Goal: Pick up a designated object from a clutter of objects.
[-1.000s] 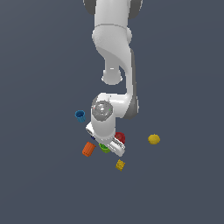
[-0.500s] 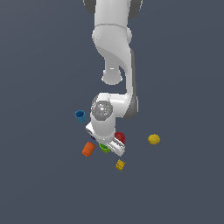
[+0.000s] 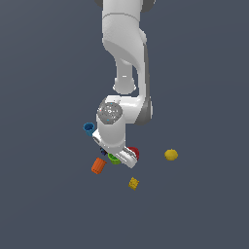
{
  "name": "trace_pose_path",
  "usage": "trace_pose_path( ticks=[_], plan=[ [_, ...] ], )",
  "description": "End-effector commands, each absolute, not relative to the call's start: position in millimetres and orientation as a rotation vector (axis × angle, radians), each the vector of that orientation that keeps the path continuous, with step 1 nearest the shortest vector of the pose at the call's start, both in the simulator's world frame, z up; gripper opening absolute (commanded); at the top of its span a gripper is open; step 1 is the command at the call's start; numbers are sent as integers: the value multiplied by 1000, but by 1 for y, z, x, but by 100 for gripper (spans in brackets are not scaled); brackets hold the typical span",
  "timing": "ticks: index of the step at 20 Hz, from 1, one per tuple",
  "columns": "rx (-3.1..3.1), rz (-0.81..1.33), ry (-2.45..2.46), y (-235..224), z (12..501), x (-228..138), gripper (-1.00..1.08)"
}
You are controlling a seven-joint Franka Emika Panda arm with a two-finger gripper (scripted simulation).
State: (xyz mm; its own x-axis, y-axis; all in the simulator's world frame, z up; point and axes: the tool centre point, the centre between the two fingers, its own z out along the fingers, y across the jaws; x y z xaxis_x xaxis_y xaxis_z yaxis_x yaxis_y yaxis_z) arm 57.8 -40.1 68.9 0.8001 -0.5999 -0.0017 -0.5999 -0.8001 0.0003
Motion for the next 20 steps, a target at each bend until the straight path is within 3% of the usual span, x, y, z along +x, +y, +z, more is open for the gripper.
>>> trace_pose_path(
  ticks=[1, 20],
  plan=[
    [-2979, 0, 994, -45, 82, 52, -100],
    [-2977, 1, 994, -101, 234, -28, -100]
  ],
)
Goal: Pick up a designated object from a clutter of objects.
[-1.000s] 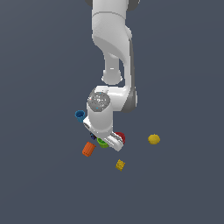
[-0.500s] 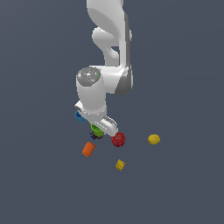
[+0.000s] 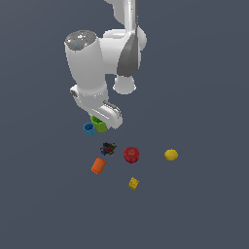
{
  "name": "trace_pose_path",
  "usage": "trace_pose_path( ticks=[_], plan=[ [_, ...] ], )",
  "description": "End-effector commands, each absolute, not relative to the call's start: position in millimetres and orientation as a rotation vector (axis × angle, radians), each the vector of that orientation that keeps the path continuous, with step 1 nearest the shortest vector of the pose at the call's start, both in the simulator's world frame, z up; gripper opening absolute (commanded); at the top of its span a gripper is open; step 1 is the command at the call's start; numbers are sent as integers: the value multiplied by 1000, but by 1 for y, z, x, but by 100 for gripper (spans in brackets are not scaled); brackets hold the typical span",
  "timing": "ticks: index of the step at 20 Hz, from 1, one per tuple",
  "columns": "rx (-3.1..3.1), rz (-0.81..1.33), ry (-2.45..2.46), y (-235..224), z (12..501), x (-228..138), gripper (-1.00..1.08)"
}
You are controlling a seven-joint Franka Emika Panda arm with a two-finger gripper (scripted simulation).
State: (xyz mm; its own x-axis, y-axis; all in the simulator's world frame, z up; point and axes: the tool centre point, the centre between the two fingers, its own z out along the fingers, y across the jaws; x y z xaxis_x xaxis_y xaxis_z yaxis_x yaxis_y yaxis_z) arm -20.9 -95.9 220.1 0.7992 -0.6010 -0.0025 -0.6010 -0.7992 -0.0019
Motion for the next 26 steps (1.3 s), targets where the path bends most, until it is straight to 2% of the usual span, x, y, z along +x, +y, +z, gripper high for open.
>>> trace_pose_path(
  ticks=[1, 15, 26],
  plan=[
    [-2977, 1, 994, -104, 244, -33, -100],
    [-2978, 1, 996, -151, 369, -94, -100],
    [-2979, 0, 996, -169, 416, -113, -100]
  ],
)
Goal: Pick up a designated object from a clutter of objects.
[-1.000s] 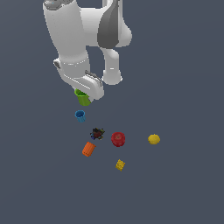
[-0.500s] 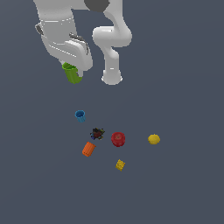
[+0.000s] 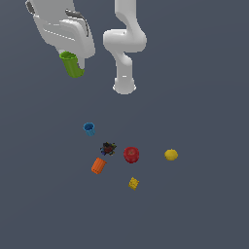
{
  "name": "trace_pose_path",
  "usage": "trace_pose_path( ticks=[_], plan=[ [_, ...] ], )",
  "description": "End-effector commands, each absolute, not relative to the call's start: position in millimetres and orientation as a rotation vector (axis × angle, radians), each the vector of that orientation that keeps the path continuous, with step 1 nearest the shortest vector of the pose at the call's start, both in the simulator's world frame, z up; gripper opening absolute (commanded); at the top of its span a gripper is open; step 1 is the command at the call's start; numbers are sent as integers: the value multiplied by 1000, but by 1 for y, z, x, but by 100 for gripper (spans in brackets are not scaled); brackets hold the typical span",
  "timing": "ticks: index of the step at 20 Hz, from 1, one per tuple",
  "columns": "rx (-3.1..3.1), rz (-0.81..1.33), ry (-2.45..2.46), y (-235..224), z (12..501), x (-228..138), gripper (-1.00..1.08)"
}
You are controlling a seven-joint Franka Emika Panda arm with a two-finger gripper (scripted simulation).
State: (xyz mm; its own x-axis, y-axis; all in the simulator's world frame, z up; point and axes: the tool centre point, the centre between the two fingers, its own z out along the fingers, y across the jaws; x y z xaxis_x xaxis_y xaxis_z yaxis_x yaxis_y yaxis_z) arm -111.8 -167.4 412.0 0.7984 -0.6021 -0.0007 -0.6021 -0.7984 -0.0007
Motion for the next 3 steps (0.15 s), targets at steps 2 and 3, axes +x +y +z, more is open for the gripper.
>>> trace_pose_path(
  ticks=[2, 3],
  plan=[
    [-2979, 0, 996, -170, 418, -114, -100],
    [-2979, 0, 996, -170, 418, -114, -100]
  ],
)
